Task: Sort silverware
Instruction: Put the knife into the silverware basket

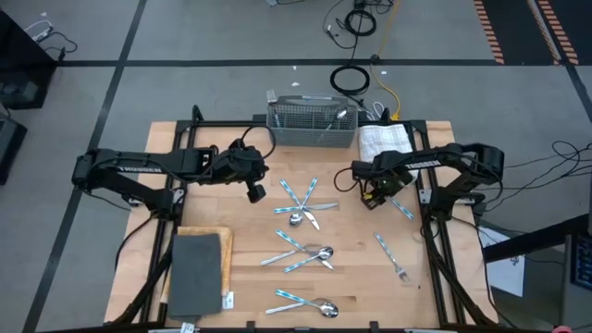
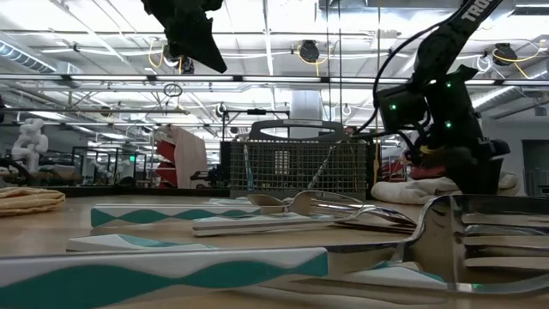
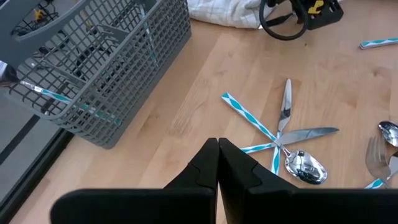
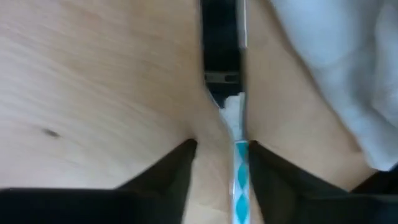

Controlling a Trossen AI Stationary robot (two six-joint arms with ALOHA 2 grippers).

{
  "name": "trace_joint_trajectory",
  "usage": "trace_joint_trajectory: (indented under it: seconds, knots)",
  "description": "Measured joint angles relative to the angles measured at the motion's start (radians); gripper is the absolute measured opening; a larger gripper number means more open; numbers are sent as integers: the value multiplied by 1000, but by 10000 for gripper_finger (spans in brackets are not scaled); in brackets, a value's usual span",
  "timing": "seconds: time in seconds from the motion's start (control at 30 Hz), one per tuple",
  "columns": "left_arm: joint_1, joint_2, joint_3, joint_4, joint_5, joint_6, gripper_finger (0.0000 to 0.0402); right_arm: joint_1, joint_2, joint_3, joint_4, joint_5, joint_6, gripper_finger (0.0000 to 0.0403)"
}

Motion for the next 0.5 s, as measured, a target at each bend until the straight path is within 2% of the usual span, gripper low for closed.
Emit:
trace_joint_trajectory:
  seconds: [0.17,0.5]
  knots:
    - [0,0,0,0,-2,-1,9,2,0,-2,27,-17,17,22]
    - [0,0,0,-4,-2,-1,9,58,-5,52,-1,-16,39,2]
